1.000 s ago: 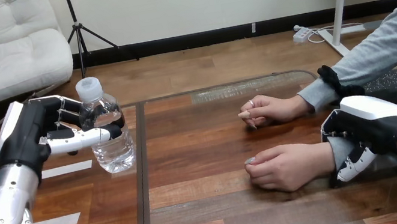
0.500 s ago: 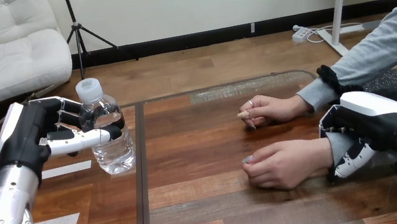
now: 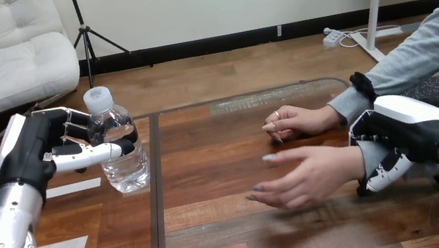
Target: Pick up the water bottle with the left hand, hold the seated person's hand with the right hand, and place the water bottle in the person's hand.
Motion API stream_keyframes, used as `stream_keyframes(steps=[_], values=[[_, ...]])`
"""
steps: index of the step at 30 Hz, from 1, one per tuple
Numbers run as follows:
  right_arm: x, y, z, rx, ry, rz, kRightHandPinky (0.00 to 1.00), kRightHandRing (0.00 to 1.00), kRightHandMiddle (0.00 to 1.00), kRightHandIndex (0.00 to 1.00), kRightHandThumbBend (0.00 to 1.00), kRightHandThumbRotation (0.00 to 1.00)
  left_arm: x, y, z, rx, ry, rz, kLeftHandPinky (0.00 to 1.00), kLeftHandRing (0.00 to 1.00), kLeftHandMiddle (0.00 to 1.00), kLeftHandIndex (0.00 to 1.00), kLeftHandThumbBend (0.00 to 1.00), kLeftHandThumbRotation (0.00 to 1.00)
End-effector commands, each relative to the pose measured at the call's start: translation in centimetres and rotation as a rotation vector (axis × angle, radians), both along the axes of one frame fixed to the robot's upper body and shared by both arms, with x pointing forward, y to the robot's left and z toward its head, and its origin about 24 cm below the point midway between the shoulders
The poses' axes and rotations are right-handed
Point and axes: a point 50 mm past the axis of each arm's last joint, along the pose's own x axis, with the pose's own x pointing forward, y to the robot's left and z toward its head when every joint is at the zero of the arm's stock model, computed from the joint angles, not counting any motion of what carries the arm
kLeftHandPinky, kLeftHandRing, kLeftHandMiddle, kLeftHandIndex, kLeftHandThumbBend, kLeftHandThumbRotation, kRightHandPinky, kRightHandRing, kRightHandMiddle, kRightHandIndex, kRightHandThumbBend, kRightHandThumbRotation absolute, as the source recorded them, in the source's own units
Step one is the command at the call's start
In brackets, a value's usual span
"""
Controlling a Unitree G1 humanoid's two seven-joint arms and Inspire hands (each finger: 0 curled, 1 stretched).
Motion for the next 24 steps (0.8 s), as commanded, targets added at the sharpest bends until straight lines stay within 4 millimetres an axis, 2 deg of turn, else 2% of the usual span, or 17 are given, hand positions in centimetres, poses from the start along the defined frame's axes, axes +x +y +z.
stream_keyframes(steps=[1,24], values=[[1.5,1.1,3.2,0.06,-0.138,0.061,0.29,0.33,0.39,0.41,0.78,0.0,0.6,-0.4,3.2,0.028,-0.128,-0.035,0.32,0.38,0.43,0.44,0.64,0.0],[1.9,1.7,4.7,0.079,-0.19,0.102,0.29,0.32,0.37,0.39,0.81,0.0,0.6,-0.4,3.3,0.026,-0.127,-0.033,0.32,0.38,0.43,0.43,0.63,0.0]])
